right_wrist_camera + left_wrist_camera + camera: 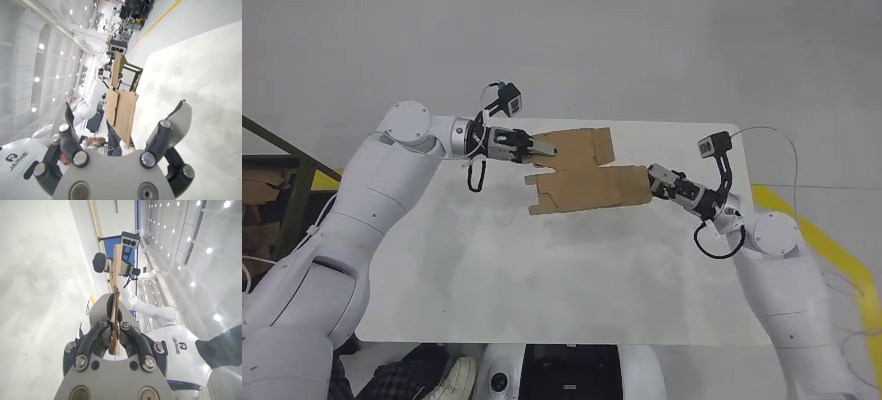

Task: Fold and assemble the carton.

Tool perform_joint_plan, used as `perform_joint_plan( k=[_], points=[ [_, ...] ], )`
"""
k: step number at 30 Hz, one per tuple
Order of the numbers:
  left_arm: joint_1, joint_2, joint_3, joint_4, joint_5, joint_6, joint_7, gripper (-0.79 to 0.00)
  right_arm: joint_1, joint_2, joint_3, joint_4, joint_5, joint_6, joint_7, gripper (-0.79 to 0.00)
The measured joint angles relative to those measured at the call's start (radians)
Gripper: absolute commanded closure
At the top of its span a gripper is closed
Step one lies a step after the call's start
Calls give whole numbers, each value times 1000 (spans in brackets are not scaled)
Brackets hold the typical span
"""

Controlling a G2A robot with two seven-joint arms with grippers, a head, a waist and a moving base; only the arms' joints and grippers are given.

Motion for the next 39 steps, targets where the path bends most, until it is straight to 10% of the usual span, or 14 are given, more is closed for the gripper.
perform_joint_plan(
  k=[8, 39],
  points=[
    [7, -8, -7, 14, 6, -5, -58, 0, 35, -2, -57, 48, 50, -26, 142, -785],
    [0, -46, -15, 30, 93, -13, -84, 0, 81, 4, -145, 93, 65, -29, 260, -296]
  ],
)
